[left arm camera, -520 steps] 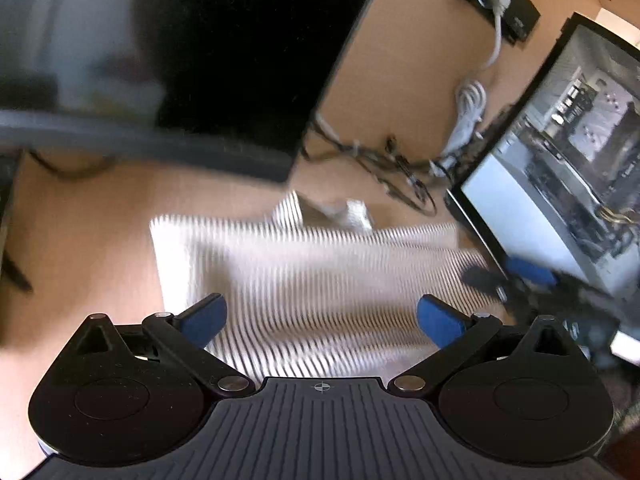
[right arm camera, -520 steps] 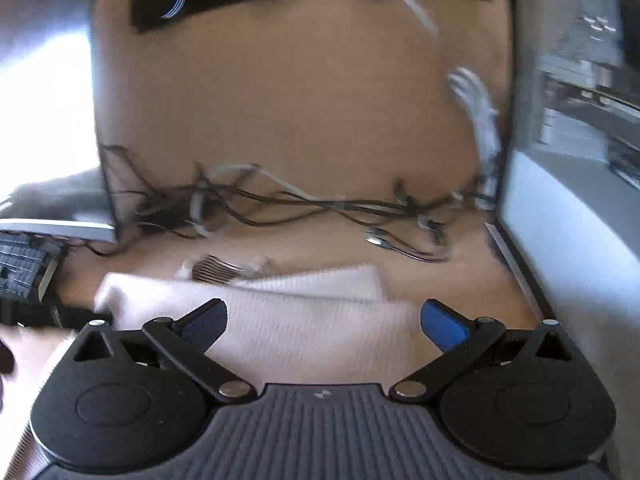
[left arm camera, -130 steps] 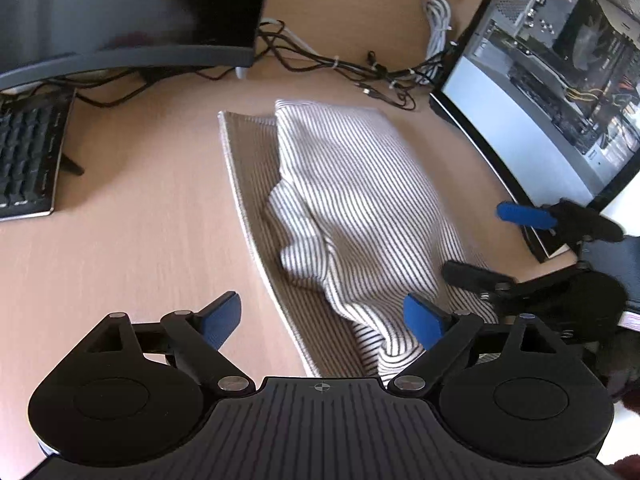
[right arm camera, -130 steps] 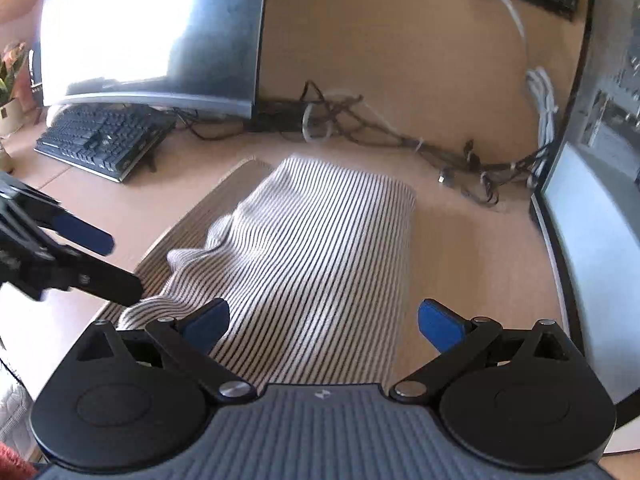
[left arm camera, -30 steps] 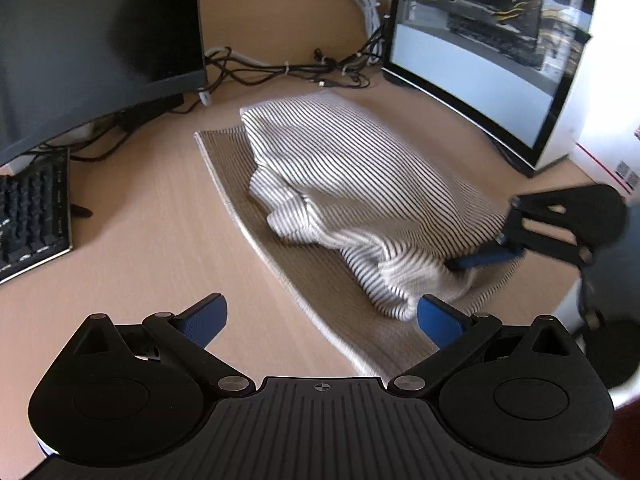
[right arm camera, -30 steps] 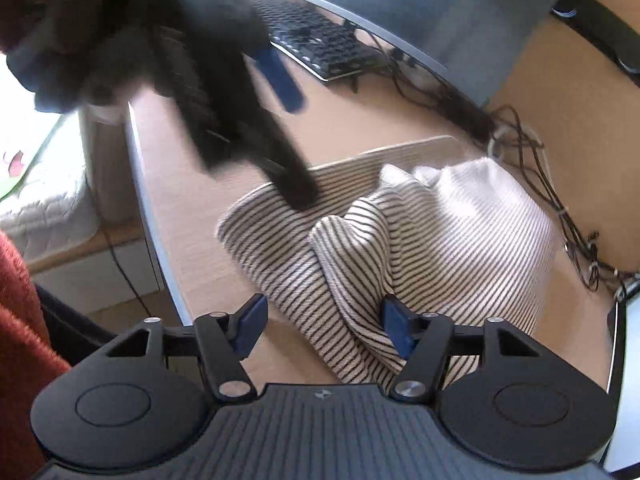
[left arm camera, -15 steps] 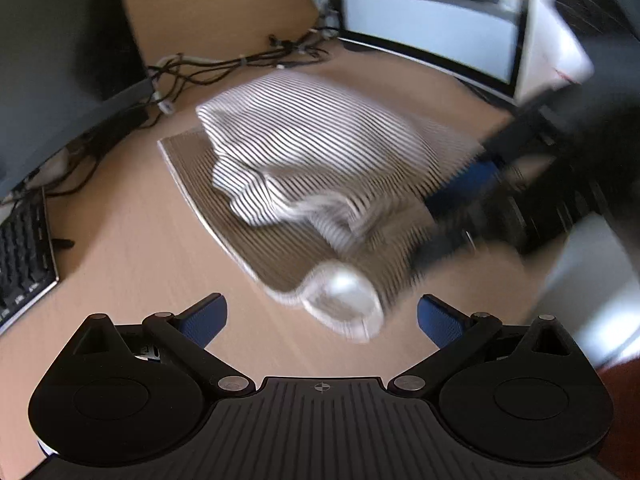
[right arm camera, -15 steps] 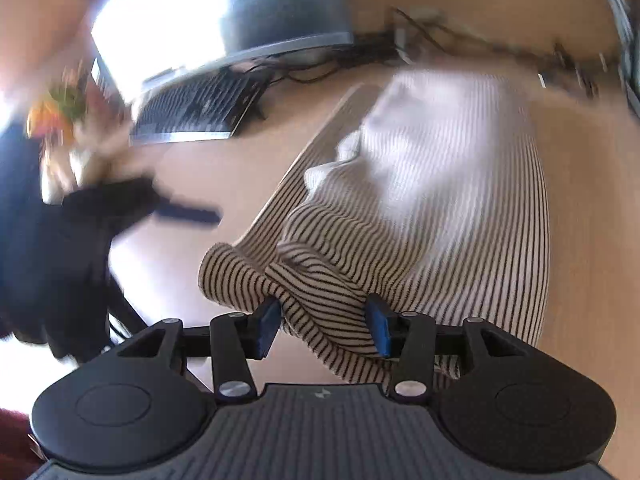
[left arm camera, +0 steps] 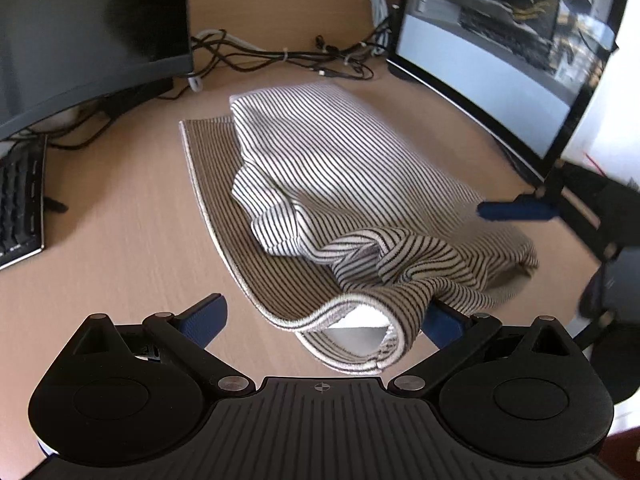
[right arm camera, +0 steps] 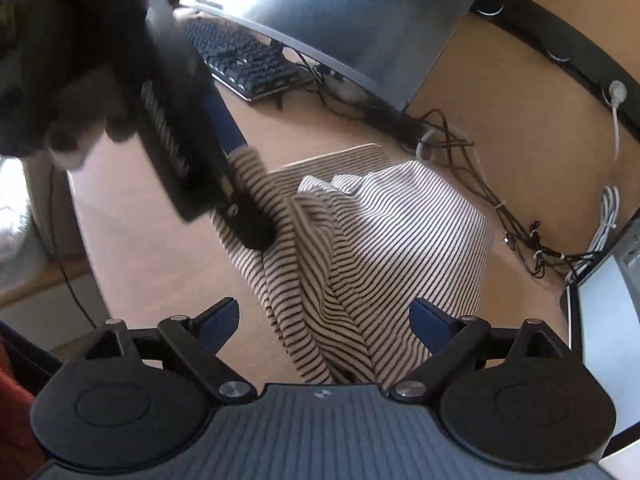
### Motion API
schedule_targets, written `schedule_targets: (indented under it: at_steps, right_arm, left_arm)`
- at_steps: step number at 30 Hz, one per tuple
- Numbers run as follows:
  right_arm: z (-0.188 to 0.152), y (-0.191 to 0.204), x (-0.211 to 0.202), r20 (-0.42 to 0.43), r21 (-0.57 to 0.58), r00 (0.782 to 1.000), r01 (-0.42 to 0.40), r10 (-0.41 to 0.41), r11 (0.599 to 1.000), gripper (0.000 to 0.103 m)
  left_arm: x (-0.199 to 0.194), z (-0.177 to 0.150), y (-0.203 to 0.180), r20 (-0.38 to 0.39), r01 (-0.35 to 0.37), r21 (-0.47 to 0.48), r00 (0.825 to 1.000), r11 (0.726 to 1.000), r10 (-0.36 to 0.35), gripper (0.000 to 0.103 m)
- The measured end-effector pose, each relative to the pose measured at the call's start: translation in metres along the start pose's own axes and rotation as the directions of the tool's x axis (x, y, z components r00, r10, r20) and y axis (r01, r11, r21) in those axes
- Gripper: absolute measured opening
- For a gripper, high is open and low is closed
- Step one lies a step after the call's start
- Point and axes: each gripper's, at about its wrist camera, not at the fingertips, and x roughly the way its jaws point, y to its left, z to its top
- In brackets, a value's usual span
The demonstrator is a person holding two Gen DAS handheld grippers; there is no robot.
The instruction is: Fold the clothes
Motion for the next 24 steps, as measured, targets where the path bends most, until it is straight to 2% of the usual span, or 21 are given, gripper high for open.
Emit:
schedule_targets:
  at_steps: [2,5,7,9,12,15,18,20,24]
  right_arm:
    - [0.001,0.002,0.008,0.002,-0.041,1.0,0.023,-0.023,0.999,0.089]
    - [0.004,0.008,0.021,-0.009,-0.148,0.998,0.055,-0.057,0.987,0.068]
    - [0.005,0.009,0.025,-0.009,-0.21,0.998,0.055,-0.058,0.976,0.065]
    - [0.006,0.009,0.029,-0.015,-0.26,0.999,0.044,-0.049,0.965,0.041]
    - [0.009,0.002,0.03,-0.043,-0.271,0.998,0.029,-0.042,0.962,0.035]
    - [0.015,-0.004,0.027,-0.079,-0.248,0.995,0.039,-0.06,0.968,0.03]
    - [0.023,-0.005,0.023,-0.135,-0.226,0.988,0.036,-0.068,0.974,0.028]
    - [0.027,-0.002,0.016,-0.188,-0.233,0.98,0.022,-0.067,0.972,0.027]
    - [0.046,0.008,-0.009,-0.297,-0.242,0.954,-0.035,-0.039,0.97,0.026]
  left_arm:
    - [-0.002,0.0,0.004,0.004,0.007,-0.023,1.0,1.0,-0.007,0.103]
    - [-0.007,-0.001,0.012,0.011,0.02,-0.058,1.0,0.998,-0.019,0.103]
    - [-0.01,-0.002,0.017,0.015,0.029,-0.081,0.999,0.996,-0.028,0.103]
    - [-0.014,-0.003,0.022,0.02,0.038,-0.104,0.999,0.994,-0.036,0.103]
    - [-0.02,-0.004,0.034,0.03,0.056,-0.142,0.998,0.988,-0.053,0.103]
    - [-0.031,-0.002,0.065,0.05,0.101,-0.202,0.994,0.974,-0.093,0.103]
    - [-0.03,0.01,0.097,0.068,0.113,-0.263,0.993,0.958,-0.099,0.103]
    - [-0.027,0.021,0.107,0.093,0.137,-0.253,0.989,0.958,-0.117,0.103]
    - [-0.012,0.044,0.099,0.121,0.274,-0.183,0.959,0.944,-0.255,0.103]
